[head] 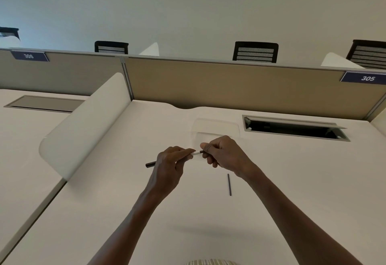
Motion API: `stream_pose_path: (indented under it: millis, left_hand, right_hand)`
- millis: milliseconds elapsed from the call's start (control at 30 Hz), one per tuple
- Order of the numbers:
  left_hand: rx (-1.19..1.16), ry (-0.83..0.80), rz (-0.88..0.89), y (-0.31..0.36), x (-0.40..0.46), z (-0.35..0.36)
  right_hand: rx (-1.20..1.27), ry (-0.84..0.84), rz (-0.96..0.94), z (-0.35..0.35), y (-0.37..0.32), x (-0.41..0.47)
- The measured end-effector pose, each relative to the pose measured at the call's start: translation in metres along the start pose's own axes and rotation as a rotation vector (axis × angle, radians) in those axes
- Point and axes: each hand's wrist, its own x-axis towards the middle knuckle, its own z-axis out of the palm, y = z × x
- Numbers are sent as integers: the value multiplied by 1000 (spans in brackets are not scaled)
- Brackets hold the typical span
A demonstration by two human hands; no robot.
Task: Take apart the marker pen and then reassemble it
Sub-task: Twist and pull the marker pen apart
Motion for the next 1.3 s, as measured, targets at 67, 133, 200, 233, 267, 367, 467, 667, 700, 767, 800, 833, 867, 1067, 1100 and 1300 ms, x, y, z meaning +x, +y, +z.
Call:
stream_pose_path:
  millis: [67, 133, 200, 233, 267, 367, 467, 667, 700, 767, 800, 833, 867, 1067, 1100, 1300]
  left_hand:
    - [5, 3, -1, -1, 0, 0]
    - [4, 3, -7, -1, 0, -1]
    - [1, 5, -14, 0, 0, 0]
    - [1, 7, -15, 0, 0, 0]
    - [0, 9, -17, 0, 0, 0]
    - [-7, 10, -21, 0, -1, 1]
    - [-9, 9, -31, 1, -1, 2]
    - [-11, -6, -30, 1, 0, 1]
    - [-8, -8, -30, 1, 0, 2]
    - [-4, -9, -33, -1, 0, 2]
    - [-4, -8, -37, -1, 0, 2]
    - [-6, -6, -41, -1, 0, 3]
    - [-11, -3, -44, -1, 0, 3]
    - [-26, 14, -42, 1, 2, 4]
    - [-32, 16, -41, 0, 2, 4]
    - [-56, 28, -61, -1, 0, 4]
  right_hand:
    - [-57, 13, -53, 1, 3, 1]
    - [-78, 28, -99, 1, 6, 1]
    - [-65, 32, -138, 0, 8, 1]
    - [-50, 30, -145, 0, 8, 1]
    - [-24, 28, -139, 0, 8, 0]
    - [54, 53, -48, 0, 7, 0]
    - [9, 69, 44, -1, 5, 1]
    - [-22, 51, 13, -2, 6, -1]
    - [-36, 49, -10, -3, 6, -1]
    - [-41, 49, -57, -4, 7, -1]
    - [-35, 48, -77, -5, 7, -1]
    - [-30, 48, -91, -5, 8, -1]
    - [-24, 50, -99, -6, 8, -2]
    - [-15, 98, 17, -5, 1, -1]
    - [-53, 91, 35, -5, 0, 0]
    - [-127, 69, -29, -5, -3, -1]
